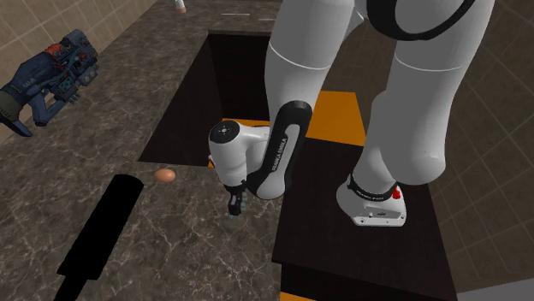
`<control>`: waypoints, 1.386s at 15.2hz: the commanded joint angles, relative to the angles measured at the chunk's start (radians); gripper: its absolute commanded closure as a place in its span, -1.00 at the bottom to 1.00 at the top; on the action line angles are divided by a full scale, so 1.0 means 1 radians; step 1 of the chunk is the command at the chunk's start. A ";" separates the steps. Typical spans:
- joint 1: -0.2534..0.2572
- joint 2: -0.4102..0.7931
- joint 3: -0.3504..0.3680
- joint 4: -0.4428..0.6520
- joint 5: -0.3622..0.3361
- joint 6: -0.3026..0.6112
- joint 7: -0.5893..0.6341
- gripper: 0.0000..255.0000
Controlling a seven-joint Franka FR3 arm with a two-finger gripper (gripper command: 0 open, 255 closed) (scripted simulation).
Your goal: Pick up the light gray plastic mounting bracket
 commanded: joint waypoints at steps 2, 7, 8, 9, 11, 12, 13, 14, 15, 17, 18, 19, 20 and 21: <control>0.001 0.004 -0.001 0.001 -0.002 0.004 0.002 1.00; 0.001 0.004 -0.001 0.001 -0.002 0.004 0.002 1.00; 0.001 0.004 -0.001 0.000 -0.002 0.004 0.002 1.00; 0.001 0.004 -0.001 0.000 -0.002 0.004 0.002 1.00; -0.003 -0.014 0.005 -0.004 0.006 -0.010 -0.005 1.00; -0.007 -0.032 0.010 -0.006 0.015 -0.025 -0.011 1.00; -0.010 -0.051 0.016 -0.009 0.024 -0.041 -0.018 1.00; -0.012 -0.069 0.020 -0.011 0.033 -0.056 -0.025 1.00; -0.014 -0.087 0.024 -0.013 0.042 -0.072 -0.031 1.00; -0.017 -0.122 0.031 -0.017 0.059 -0.104 -0.044 1.00; -0.017 -0.140 0.033 -0.018 0.067 -0.120 -0.050 1.00; -0.018 -0.157 0.035 -0.019 0.075 -0.136 -0.056 1.00; -0.017 -0.175 0.036 -0.019 0.082 -0.153 -0.061 1.00; -0.017 -0.192 0.037 -0.020 0.089 -0.169 -0.066 1.00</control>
